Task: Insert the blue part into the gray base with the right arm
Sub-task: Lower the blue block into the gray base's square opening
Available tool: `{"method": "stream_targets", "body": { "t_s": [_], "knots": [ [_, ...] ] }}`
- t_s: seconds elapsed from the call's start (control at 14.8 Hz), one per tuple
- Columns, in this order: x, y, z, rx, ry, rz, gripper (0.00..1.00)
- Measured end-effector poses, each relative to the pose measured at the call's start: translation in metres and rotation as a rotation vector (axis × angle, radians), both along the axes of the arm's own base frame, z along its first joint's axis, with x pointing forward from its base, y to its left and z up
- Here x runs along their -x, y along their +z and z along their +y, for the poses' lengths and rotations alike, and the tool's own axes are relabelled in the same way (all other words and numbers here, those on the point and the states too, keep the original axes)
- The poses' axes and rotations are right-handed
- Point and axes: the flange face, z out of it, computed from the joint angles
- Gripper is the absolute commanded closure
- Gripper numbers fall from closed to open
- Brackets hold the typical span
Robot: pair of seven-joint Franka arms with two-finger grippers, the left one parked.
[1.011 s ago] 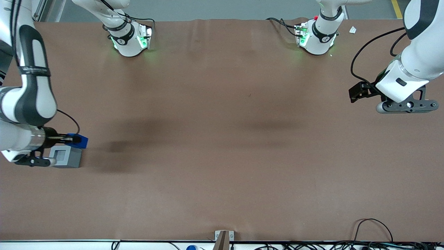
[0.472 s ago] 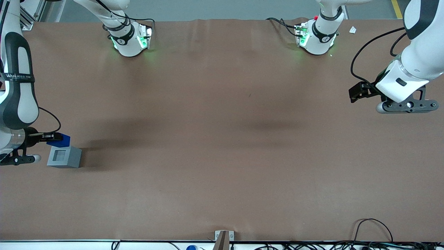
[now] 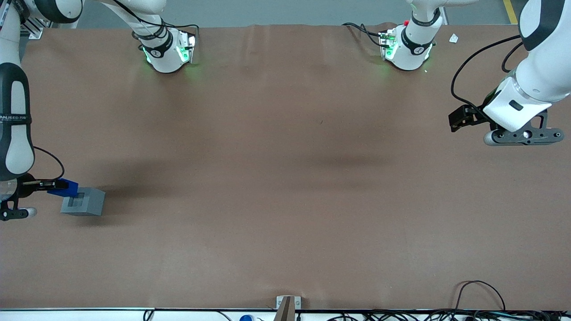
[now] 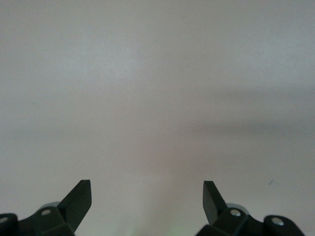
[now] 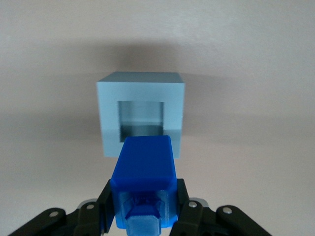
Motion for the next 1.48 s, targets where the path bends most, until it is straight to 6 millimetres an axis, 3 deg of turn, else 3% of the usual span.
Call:
{"method": "stream_targets", "body": {
  "t_s": [0.4, 1.48],
  "knots": [
    [-0.008, 0.004, 0.013, 0.009, -0.037, -0.012, 1.0],
    [-0.017, -0.014, 0.014, 0.014, -0.031, -0.029, 1.0]
  ]
}}
